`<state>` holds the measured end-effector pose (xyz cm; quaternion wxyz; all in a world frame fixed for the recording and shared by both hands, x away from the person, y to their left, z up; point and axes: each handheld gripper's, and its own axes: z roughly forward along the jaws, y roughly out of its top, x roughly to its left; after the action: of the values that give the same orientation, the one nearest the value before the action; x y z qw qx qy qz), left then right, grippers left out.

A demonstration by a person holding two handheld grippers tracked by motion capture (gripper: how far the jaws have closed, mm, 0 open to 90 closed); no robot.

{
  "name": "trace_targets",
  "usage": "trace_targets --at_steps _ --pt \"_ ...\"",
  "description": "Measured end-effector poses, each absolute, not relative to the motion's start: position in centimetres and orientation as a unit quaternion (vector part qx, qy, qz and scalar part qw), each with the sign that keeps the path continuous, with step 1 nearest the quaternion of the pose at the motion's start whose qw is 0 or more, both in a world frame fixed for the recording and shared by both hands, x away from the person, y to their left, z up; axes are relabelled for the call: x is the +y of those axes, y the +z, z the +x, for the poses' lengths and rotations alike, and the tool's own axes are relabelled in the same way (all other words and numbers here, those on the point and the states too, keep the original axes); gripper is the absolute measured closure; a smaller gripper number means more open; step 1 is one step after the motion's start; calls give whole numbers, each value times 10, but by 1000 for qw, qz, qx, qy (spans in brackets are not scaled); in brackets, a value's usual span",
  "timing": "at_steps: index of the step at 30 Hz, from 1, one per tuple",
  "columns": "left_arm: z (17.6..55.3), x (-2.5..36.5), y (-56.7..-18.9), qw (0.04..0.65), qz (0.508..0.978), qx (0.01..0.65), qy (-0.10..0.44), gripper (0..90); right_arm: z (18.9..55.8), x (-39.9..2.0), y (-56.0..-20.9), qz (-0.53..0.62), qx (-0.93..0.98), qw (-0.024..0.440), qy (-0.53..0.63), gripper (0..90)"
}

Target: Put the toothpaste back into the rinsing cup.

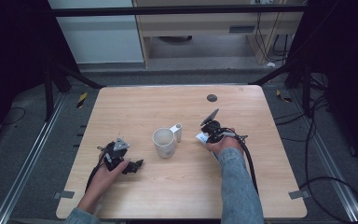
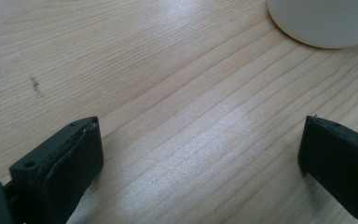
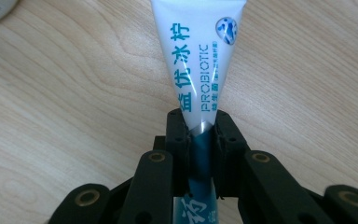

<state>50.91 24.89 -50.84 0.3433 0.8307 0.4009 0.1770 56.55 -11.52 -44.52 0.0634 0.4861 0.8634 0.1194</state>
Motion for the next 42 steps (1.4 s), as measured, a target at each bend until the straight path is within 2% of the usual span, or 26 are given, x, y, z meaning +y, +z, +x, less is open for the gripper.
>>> trace_targets --at_steps 22,42 --pt "510 248 -509 344 830 402 177 0 542 -124 -397 490 836 116 217 788" --pt "510 248 -508 342 829 404 178 0 525 -123 -374 478 799 164 325 787"
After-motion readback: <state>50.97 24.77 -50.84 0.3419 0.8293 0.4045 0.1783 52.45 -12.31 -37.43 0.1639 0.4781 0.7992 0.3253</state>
